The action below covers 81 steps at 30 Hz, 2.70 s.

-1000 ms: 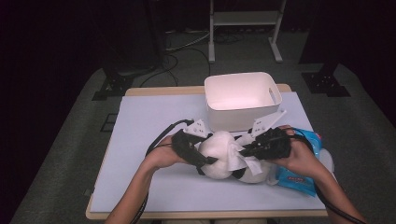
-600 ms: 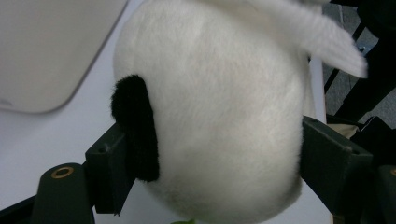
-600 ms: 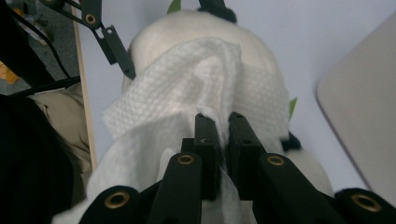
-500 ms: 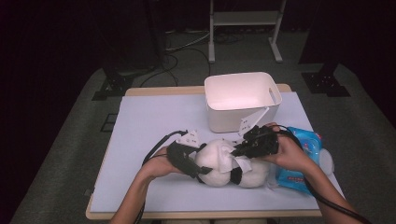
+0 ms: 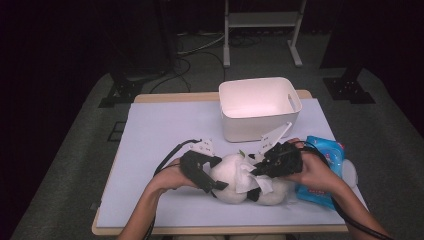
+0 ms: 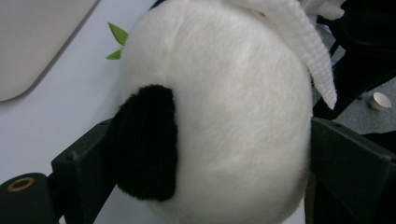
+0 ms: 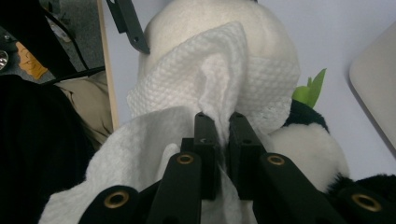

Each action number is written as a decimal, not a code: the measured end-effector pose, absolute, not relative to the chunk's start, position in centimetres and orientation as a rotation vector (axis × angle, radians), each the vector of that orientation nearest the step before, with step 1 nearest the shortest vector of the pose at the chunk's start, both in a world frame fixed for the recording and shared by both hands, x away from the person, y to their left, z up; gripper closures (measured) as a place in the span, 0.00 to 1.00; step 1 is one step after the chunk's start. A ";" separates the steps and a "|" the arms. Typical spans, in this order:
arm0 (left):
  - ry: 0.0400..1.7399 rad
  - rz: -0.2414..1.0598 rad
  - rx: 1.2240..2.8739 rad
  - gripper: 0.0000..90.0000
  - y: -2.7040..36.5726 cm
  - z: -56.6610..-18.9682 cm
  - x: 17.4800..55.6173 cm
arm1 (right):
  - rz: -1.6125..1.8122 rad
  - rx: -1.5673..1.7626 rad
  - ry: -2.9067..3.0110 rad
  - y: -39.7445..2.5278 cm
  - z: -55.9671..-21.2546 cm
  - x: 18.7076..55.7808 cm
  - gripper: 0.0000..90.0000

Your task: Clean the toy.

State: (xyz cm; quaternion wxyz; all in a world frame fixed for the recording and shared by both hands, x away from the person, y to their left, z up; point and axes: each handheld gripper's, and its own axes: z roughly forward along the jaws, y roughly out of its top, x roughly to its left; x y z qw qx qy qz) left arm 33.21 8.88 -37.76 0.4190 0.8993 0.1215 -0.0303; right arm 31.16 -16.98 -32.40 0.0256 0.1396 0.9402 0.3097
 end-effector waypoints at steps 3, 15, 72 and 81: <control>0.266 -0.014 2.262 0.21 8.8 -37.7 32.7 | 0.981 0.460 2.917 -17.1 -32.5 31.1 0.92; 0.242 0.034 2.264 0.27 8.5 -36.9 32.2 | 1.014 0.410 2.893 -14.3 -31.5 31.4 0.93; 0.267 -0.005 2.257 0.27 9.7 -37.9 32.9 | 0.976 0.639 2.807 -22.2 -31.0 31.3 0.93; 0.264 -0.010 2.261 0.27 9.8 -38.1 33.0 | 1.043 0.744 2.766 -25.2 -32.6 30.6 0.93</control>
